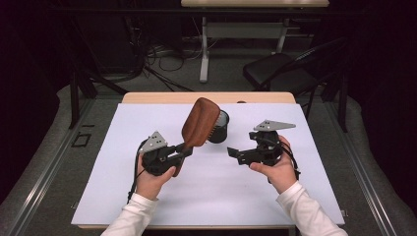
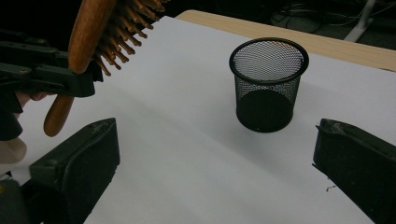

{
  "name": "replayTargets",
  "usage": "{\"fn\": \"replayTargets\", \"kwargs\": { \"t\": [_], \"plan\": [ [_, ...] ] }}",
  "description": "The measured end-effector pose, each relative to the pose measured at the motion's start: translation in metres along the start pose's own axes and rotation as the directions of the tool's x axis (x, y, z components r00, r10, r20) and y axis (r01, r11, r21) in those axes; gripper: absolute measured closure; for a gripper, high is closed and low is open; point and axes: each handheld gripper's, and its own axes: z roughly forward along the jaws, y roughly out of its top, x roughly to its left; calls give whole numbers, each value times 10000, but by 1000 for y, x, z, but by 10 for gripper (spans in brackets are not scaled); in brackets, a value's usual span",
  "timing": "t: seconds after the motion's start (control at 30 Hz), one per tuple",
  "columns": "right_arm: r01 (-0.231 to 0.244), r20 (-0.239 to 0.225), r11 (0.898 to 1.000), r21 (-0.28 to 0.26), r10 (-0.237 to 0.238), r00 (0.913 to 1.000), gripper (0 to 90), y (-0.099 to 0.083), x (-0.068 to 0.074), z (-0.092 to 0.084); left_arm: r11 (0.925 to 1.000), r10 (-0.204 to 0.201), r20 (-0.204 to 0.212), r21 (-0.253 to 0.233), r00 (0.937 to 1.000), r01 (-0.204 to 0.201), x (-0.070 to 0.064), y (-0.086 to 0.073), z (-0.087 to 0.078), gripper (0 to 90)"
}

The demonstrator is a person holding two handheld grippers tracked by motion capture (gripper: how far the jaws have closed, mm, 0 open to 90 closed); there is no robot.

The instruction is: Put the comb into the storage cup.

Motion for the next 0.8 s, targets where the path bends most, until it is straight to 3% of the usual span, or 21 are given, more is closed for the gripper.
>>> {"fn": "replayTargets", "kwargs": {
  "t": [0.6,0.8],
  "plan": [
    [-220,-978,9989,426,260,9949,32,31,12,17,10000,14,57,-46,10000,-14,-1,-1,2,727],
    [-409,-1432,9973,607,493,9885,35,42,16,25,10000,12,84,12,10000,-12,-1,-3,3,727]
  ]
}}
